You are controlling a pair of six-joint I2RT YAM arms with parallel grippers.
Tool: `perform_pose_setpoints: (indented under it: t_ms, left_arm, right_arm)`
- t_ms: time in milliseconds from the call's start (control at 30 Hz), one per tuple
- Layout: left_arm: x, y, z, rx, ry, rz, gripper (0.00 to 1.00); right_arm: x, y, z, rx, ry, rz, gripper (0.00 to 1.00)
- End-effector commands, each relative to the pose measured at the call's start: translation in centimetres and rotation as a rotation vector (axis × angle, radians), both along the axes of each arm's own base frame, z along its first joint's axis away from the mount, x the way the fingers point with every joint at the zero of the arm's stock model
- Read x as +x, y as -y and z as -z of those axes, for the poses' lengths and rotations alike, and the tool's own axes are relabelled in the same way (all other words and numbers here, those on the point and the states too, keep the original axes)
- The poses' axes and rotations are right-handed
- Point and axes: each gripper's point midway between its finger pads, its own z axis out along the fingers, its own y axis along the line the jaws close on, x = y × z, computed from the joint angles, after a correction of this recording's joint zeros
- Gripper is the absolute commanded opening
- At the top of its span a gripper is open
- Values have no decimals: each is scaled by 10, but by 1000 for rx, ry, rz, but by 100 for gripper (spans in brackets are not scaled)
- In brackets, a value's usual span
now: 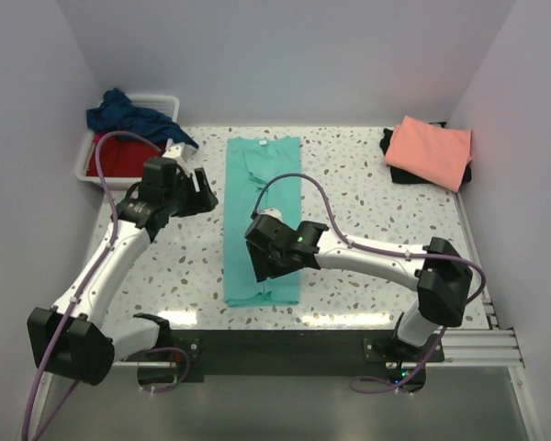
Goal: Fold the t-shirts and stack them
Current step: Fold the tshirt
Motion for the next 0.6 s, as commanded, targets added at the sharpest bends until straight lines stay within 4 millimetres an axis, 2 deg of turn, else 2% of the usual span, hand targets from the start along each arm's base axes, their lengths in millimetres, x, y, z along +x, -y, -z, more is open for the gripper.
perform_pose_setpoints:
  t_ms: [0, 67, 100, 167, 200, 267, 300, 467, 500, 567]
  left_arm:
    - [-41, 10, 19, -15, -65, 88, 72]
    - [-61, 18, 22, -44, -86, 137, 72]
    - [-73, 21, 33, -55, -120, 152, 72]
    - [-91, 30, 34, -100, -132, 201, 72]
    - [-102, 31, 44, -111, -165, 200, 71]
    - [-117, 33, 48, -139, -178, 220, 71]
    - [-125, 33, 58, -145, -207, 222, 70]
    - [-148, 39, 75, -191, -281, 265, 68]
    - [-154, 39, 84, -191, -309, 267, 68]
    - [-156, 41, 88, -187, -334, 275, 66]
  right_arm:
    - [-2, 19, 15, -53, 4, 64, 57]
    - [-5, 28, 19, -72, -2, 88, 57]
    - [-7, 39, 28, -101, -4, 105, 57]
    - [-9, 46, 25, -80, 5, 137, 57]
    - [-13, 57, 33, -99, 0, 152, 57]
    - [-15, 62, 30, -71, 5, 187, 57]
    - [-17, 69, 35, -79, 5, 198, 57]
    - [-21, 75, 41, -46, -1, 237, 56]
    - [-22, 77, 43, -41, 0, 239, 56]
    - [-21, 74, 44, -21, 3, 239, 56]
